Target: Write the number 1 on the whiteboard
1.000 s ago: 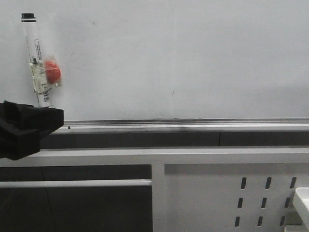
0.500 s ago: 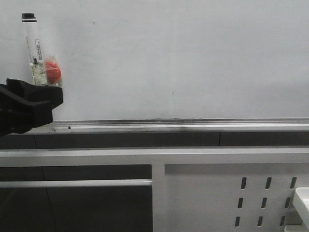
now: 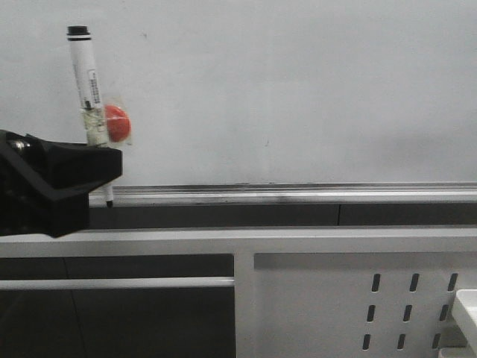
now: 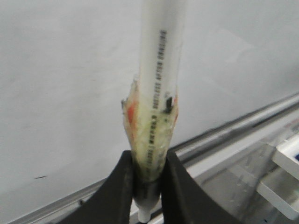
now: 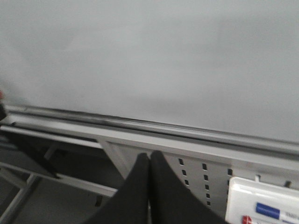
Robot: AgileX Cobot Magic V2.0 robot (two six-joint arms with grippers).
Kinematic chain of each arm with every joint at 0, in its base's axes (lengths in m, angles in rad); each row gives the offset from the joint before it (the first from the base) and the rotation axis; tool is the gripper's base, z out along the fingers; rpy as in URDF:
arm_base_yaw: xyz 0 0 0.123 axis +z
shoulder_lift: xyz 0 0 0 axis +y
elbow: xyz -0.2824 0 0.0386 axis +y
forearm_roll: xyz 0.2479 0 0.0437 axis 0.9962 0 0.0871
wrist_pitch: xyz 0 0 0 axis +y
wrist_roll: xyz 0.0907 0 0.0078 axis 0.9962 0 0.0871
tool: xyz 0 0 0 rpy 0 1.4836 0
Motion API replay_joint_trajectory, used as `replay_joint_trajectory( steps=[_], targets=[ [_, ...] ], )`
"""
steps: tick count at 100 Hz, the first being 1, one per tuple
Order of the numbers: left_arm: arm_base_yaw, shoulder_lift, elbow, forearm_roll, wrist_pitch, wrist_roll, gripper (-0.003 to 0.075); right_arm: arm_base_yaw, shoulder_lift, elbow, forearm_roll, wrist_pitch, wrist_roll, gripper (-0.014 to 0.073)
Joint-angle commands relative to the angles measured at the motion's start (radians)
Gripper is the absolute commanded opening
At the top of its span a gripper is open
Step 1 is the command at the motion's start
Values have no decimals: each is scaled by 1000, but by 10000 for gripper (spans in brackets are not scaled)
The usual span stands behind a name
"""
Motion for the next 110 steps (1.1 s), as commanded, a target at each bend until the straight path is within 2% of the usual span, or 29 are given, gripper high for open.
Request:
replay_joint_trajectory(
  steps=[1, 9, 29, 42, 68, 83, 110],
  targets=[
    [-5, -25, -14, 109, -193, -1, -20, 93, 60, -75, 18, -41, -85, -35],
    [-5, -45, -40, 210, -93, -1, -20, 213, 144, -119, -19, -23, -99, 48],
    [-5, -147, -169, 494, 394, 1, -20, 457, 355, -221, -169, -7, -99, 349],
    [-5, -214, -243, 638, 653, 1, -20, 560, 460, -256, -228, -52, -99, 378],
    [-50, -239, -285, 716, 818, 1, -20, 714, 589, -260, -269, -289, -99, 378],
    [-86, -239, -291, 712, 814, 1, -20, 740, 648, -260, -273, -358, -99, 378],
    [-87, -239, -291, 710, 753, 1, -20, 740, 719, -269, -276, -411, -99, 377]
  ],
)
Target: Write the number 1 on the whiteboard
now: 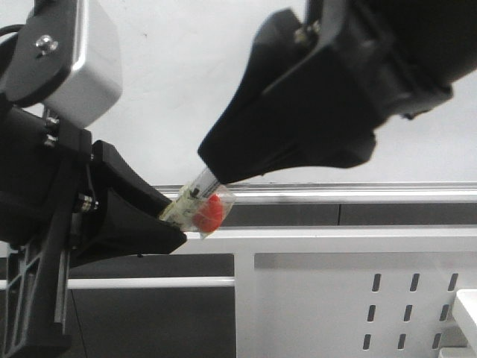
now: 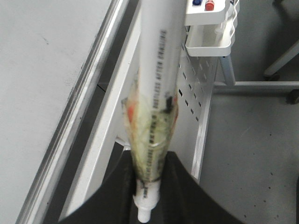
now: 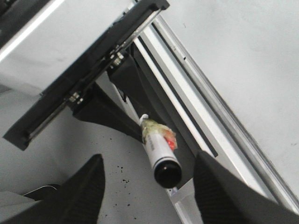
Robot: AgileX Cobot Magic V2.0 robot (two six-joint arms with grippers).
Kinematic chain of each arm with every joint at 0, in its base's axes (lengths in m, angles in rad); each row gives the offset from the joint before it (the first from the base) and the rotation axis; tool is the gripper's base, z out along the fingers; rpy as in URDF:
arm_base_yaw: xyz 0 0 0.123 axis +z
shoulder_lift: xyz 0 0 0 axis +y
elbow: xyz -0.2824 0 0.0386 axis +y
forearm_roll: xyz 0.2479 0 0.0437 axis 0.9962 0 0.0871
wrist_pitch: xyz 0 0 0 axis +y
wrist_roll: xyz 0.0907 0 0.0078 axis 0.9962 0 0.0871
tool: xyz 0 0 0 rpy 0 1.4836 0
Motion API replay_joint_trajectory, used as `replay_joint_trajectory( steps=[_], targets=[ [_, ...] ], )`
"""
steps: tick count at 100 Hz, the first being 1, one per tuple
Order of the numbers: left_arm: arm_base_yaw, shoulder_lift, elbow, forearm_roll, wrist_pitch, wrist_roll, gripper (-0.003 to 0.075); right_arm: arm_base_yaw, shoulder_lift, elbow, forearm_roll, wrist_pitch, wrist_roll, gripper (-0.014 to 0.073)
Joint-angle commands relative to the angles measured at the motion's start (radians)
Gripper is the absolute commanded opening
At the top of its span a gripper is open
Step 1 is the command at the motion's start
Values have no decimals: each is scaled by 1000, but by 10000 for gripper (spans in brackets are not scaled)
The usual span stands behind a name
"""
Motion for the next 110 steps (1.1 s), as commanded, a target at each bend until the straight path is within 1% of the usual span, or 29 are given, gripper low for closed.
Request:
replay_joint_trajectory(
  steps=[1, 10, 38, 48, 55, 57, 59, 61, 64, 66, 67, 68, 76, 81, 85, 88, 93, 95, 100, 105, 110],
  targets=[
    [-10, -29, -29, -17, -102, -5, -20, -1, 2, -41, -10, -72, -10, 377],
    [-10, -29, -29, -17, -150, -5, -20, -1, 21, -60, -10, -73, -10, 377],
    [-10, -29, -29, -17, -155, -5, -20, -1, 79, -92, -10, -58, -10, 377],
    [-10, -29, -29, -17, -155, -5, -20, -1, 85, -92, -10, -42, -10, 345],
    [-10, -29, -29, -17, -156, -5, -20, -1, 85, -92, -10, -30, -10, 259],
    [-10, -29, -29, -17, -156, -5, -20, -1, 85, -92, -10, -25, -10, 203],
    [-10, -29, -29, -17, -157, -5, -20, -1, 85, -92, -10, -23, -10, 170],
    [-10, -29, -29, -17, -157, -5, -20, -1, 85, -92, -10, -21, -10, 95],
    [-10, -29, -29, -17, -159, -5, -20, -1, 85, -92, -10, -17, -10, 34],
    [-10, -29, -29, -17, -159, -5, -20, -1, 85, -92, -10, -13, -10, -50],
    [-10, -29, -29, -17, -159, -5, -20, -1, 85, -92, -10, -13, -10, -50],
    [-10, -29, -29, -17, -159, -5, -19, -1, 85, -92, -10, -13, -10, -78],
    [-10, -29, -29, -26, -159, -5, -13, -1, 85, -92, -10, -9, -10, -70],
    [-10, -29, -29, -35, -155, -5, 20, -1, 85, -92, -10, -11, -10, -69],
    [-8, -29, -29, -39, -146, -5, 71, -1, 85, -92, -12, -9, -10, -71],
    [-8, -29, -29, -42, -140, -5, 115, -1, 85, -92, -14, -9, -10, -71],
    [-8, -29, -29, -42, -129, -12, 220, -1, 85, -92, -14, -5, -10, -71],
    [-8, -29, -29, -44, -128, -13, 248, -1, 85, -92, -14, -5, -10, -71],
    [-8, -30, -29, -56, -128, -17, 360, -1, 85, -92, -14, -8, -10, -71],
    [-8, -35, -29, -90, -128, -17, 436, -1, 84, -92, -11, -14, -10, -71],
    [-8, -46, -29, -133, -114, -17, 481, -10, 79, -92, -9, -23, -10, -71]
  ],
)
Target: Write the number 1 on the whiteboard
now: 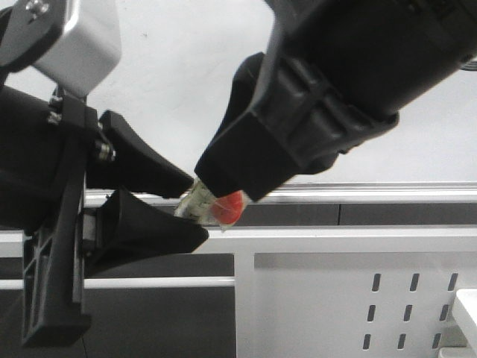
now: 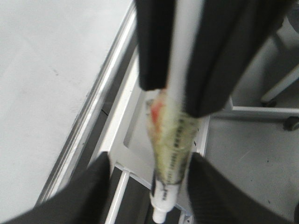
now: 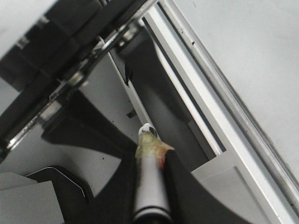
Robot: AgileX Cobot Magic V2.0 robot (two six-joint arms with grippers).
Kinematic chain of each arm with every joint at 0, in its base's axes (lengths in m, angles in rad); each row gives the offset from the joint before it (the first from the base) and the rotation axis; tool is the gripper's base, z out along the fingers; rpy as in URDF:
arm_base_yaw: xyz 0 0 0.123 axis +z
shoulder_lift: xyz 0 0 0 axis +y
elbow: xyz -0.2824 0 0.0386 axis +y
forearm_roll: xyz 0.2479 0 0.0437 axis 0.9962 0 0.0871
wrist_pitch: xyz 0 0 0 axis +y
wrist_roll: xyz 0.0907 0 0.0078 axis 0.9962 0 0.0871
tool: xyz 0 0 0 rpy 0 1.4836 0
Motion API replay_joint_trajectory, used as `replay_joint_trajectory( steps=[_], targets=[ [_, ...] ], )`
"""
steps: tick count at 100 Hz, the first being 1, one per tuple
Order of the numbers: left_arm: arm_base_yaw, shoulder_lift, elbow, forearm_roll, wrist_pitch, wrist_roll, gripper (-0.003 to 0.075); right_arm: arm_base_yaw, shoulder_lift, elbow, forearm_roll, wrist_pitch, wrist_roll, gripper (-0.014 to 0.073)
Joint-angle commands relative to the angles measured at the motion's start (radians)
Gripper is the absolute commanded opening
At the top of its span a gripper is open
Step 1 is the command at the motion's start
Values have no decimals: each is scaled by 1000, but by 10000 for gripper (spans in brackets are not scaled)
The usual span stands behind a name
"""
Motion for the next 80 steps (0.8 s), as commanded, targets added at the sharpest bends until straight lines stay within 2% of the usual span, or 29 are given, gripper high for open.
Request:
replay_joint_trajectory(
  steps=[1, 22, 41, 45, 50, 55, 61, 73, 80],
  targets=[
    [-6, -44, -29, -81, -36, -14, 484, -12, -25, -32, 6, -63, -9, -71],
    [-8, -227, -23, -166, 95, -16, 474, -74, -108, -24, 14, -81, -7, -71],
    [-8, -488, -23, -316, 371, -16, 461, -143, -221, 5, 16, -89, -5, -71],
    [-8, -530, -23, -356, 419, -16, 415, -151, -246, 24, 18, -98, -5, -71],
    [-4, -588, -23, -396, 465, -16, 318, -156, -275, 45, 28, -106, -5, -71],
    [-4, -646, -23, -426, 492, -16, 183, -156, -310, 70, 35, -126, -5, -71],
    [-4, -695, -17, -436, 491, -16, -18, -156, -363, 112, 58, -182, -5, -70],
    [-3, -759, 3, -434, 431, -16, -20, -156, -479, 211, 80, -391, -5, -69],
    [2, -771, 23, -451, 361, -16, -20, -156, -532, 258, 87, -465, -5, -69]
  ],
)
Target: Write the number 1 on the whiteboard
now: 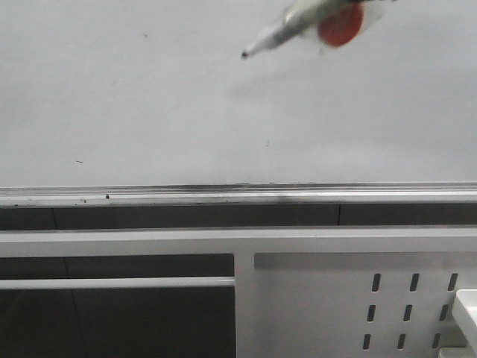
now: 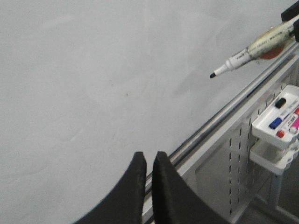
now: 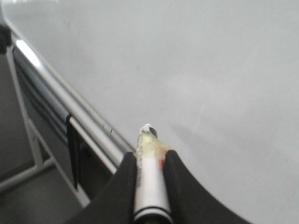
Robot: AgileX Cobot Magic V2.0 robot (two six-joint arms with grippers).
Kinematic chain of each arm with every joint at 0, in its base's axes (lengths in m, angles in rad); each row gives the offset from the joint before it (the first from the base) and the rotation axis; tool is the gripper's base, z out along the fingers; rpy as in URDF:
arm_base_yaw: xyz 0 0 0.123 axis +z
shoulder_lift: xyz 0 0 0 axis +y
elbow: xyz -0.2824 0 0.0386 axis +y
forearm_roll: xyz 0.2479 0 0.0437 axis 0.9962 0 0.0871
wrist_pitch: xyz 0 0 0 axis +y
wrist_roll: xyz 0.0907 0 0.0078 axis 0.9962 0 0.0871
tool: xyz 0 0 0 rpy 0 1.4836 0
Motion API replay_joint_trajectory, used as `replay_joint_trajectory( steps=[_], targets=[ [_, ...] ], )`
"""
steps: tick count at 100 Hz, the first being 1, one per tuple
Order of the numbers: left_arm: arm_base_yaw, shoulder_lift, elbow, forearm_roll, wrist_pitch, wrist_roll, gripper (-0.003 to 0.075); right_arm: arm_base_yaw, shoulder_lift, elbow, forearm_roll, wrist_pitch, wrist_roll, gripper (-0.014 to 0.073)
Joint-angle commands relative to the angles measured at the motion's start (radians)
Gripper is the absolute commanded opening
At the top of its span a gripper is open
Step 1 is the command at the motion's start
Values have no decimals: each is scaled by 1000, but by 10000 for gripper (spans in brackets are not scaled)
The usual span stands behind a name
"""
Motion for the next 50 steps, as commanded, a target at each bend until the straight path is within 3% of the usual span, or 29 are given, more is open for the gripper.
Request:
replay_joint_trajectory(
  steps=[1, 28, 38, 50],
  targets=[
    [6, -13, -6, -33, -151, -12, -20, -6, -67, 21, 20, -182, -5, -69],
    [208, 76, 163, -339, -553, -12, -20, -6, -76, 35, 47, -170, -5, -69],
    [279, 120, 191, -346, -689, -12, -20, -6, -55, 35, 47, -169, -5, -69],
    [307, 166, 191, -346, -716, -12, -20, -6, -30, 21, 47, -169, -5, -69]
  ],
)
